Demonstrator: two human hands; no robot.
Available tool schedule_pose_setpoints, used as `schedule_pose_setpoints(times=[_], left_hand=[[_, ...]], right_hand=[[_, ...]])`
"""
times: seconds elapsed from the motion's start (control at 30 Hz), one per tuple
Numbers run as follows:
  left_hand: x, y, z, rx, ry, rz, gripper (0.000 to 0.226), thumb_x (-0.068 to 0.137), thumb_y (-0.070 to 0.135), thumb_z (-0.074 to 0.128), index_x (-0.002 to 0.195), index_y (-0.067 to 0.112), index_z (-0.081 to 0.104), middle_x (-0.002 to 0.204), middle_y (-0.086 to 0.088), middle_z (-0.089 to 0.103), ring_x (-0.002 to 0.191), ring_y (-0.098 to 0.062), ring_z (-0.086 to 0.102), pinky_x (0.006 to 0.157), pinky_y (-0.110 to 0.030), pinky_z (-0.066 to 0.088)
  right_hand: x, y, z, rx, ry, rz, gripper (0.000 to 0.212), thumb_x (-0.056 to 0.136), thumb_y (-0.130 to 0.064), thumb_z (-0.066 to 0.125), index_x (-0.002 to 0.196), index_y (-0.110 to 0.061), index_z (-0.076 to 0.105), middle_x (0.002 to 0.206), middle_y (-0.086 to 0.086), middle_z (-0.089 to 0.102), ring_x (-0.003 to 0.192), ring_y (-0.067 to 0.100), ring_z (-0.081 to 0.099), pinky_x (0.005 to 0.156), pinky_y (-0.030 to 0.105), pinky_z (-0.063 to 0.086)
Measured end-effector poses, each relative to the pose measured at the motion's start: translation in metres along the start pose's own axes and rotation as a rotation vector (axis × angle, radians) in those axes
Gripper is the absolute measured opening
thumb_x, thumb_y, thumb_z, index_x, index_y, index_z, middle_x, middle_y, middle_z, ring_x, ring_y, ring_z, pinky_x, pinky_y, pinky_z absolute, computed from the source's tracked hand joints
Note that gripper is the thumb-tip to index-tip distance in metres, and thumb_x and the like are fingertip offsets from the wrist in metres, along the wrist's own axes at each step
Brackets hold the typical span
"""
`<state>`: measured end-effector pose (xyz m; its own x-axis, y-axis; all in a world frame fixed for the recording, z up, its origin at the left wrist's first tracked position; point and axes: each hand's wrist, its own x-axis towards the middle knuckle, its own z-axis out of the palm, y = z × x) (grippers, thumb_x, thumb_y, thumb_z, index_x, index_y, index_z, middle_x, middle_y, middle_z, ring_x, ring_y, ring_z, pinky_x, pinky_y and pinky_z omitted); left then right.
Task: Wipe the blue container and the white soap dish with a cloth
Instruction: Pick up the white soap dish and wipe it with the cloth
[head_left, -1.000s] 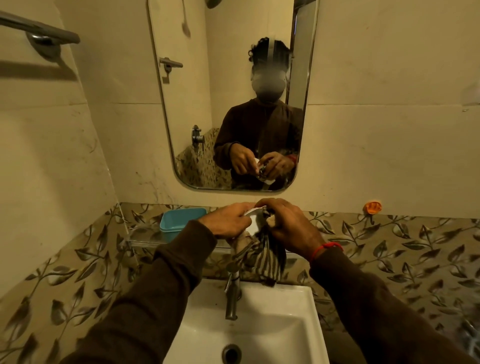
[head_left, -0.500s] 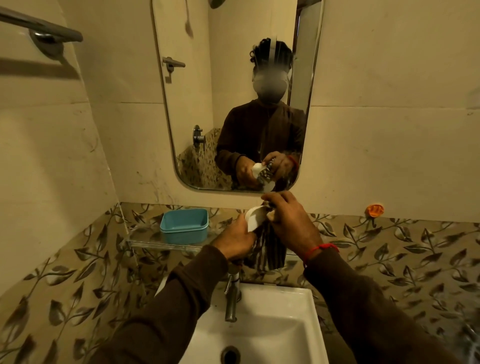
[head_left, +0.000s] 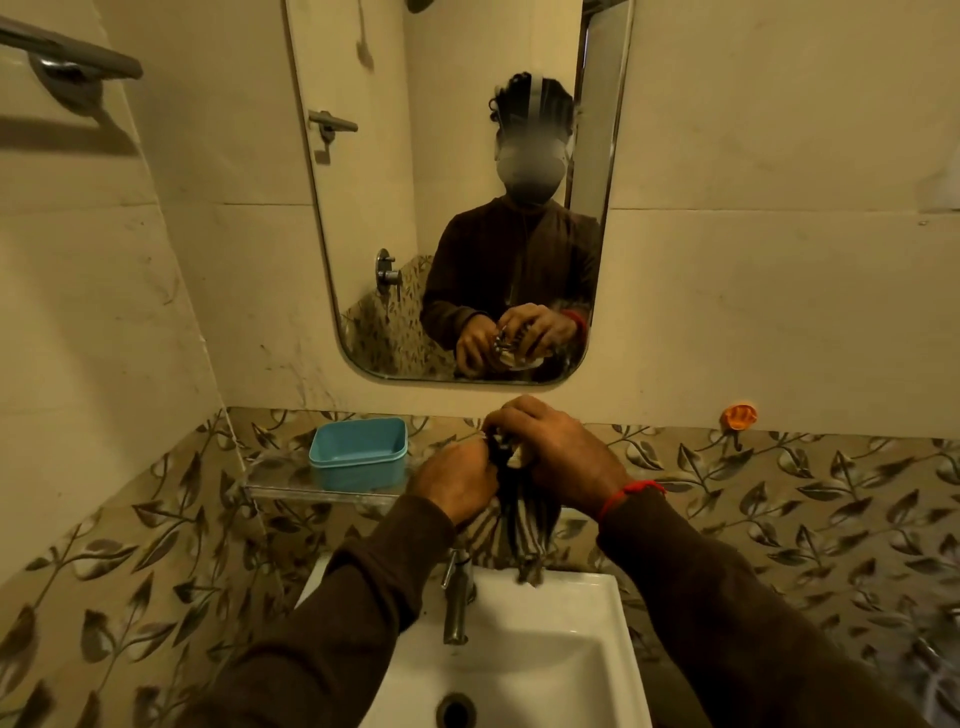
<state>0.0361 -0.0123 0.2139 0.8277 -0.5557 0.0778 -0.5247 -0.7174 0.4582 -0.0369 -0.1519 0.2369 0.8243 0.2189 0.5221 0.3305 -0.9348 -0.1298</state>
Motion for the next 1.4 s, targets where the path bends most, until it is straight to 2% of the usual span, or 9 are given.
schedule_pose_setpoints(times=[0.1,0.17,0.3,0.4,0.67,0.8,0.9,1.2,1.4], left_hand=[[0.001,-0.004,-0.004,-0.267,0.115,0.032,0.013,0.097,0.039,0.059,0.091,0.029,0.065,0.096,0.000,0.071,0.091,-0.021,0.065,0.081,-0.038,0.052],[0.001,-0.011,-0.009,-0.597,0.060,0.000,0.019,0.092,0.041,0.067,0.091,0.022,0.068,0.096,-0.003,0.073,0.090,-0.022,0.068,0.086,-0.045,0.057],[-0.004,-0.021,-0.003,-1.459,-0.491,-0.180,0.060,0.092,0.058,0.060,0.129,0.012,0.066,0.128,-0.020,0.068,0.116,-0.034,0.066,0.096,-0.056,0.054],[-0.004,-0.017,0.008,-1.733,-0.653,-0.105,0.073,0.094,0.065,0.047,0.141,0.010,0.057,0.144,-0.024,0.055,0.132,-0.040,0.053,0.099,-0.060,0.050],[0.000,-0.013,0.003,-1.655,-0.724,-0.075,0.066,0.095,0.053,0.045,0.140,0.006,0.056,0.130,-0.027,0.061,0.102,-0.044,0.064,0.071,-0.039,0.056],[0.003,-0.012,0.009,-1.644,-0.755,-0.089,0.070,0.097,0.059,0.046,0.142,0.006,0.055,0.140,-0.029,0.055,0.117,-0.047,0.056,0.095,-0.049,0.047],[0.003,-0.011,0.016,-1.681,-0.743,-0.112,0.066,0.099,0.056,0.047,0.146,0.010,0.051,0.153,-0.028,0.042,0.141,-0.048,0.037,0.120,-0.061,0.018],[-0.002,0.004,0.027,-2.036,-0.561,-0.005,0.071,0.092,0.068,0.050,0.130,0.011,0.068,0.132,-0.020,0.066,0.122,-0.036,0.064,0.097,-0.048,0.053],[-0.006,-0.001,0.027,-2.024,-0.736,-0.120,0.078,0.090,0.070,0.051,0.136,0.008,0.062,0.136,-0.022,0.061,0.125,-0.037,0.059,0.109,-0.049,0.046]], right_hand=[[-0.001,0.008,0.001,0.058,0.093,0.112,0.044,0.080,-0.004,0.070,0.121,-0.017,0.060,0.121,0.004,0.057,0.103,0.022,0.058,0.083,0.038,0.054],[-0.003,0.013,0.003,0.064,0.193,0.189,0.040,0.080,-0.003,0.071,0.117,-0.017,0.061,0.118,0.004,0.058,0.101,0.022,0.058,0.083,0.032,0.053],[-0.001,0.020,0.003,0.126,0.371,0.398,0.040,0.080,0.002,0.067,0.115,-0.017,0.061,0.115,0.006,0.059,0.101,0.022,0.057,0.085,0.027,0.047],[0.001,0.015,0.009,0.103,0.360,0.436,0.042,0.081,0.001,0.065,0.118,-0.017,0.058,0.118,0.007,0.057,0.102,0.023,0.057,0.084,0.024,0.043],[-0.001,0.021,-0.002,-0.021,-0.030,0.202,0.065,0.078,-0.011,0.077,0.135,-0.020,0.048,0.134,0.006,0.049,0.112,0.020,0.057,0.089,0.031,0.053],[-0.001,0.021,-0.002,-0.046,-0.038,0.108,0.060,0.083,-0.008,0.070,0.137,-0.019,0.046,0.129,0.007,0.052,0.108,0.022,0.057,0.084,0.032,0.053],[0.000,0.019,-0.003,0.078,-0.033,0.052,0.055,0.082,-0.010,0.072,0.133,-0.017,0.052,0.121,0.005,0.057,0.105,0.022,0.057,0.086,0.036,0.052],[0.009,-0.003,0.000,0.576,0.135,0.040,0.055,0.081,-0.011,0.076,0.131,-0.021,0.056,0.127,-0.005,0.061,0.119,0.008,0.057,0.101,0.032,0.048],[0.003,-0.007,-0.002,0.850,0.062,0.051,0.030,0.080,0.000,0.072,0.106,-0.012,0.063,0.105,-0.003,0.067,0.102,0.018,0.065,0.091,0.034,0.052]])
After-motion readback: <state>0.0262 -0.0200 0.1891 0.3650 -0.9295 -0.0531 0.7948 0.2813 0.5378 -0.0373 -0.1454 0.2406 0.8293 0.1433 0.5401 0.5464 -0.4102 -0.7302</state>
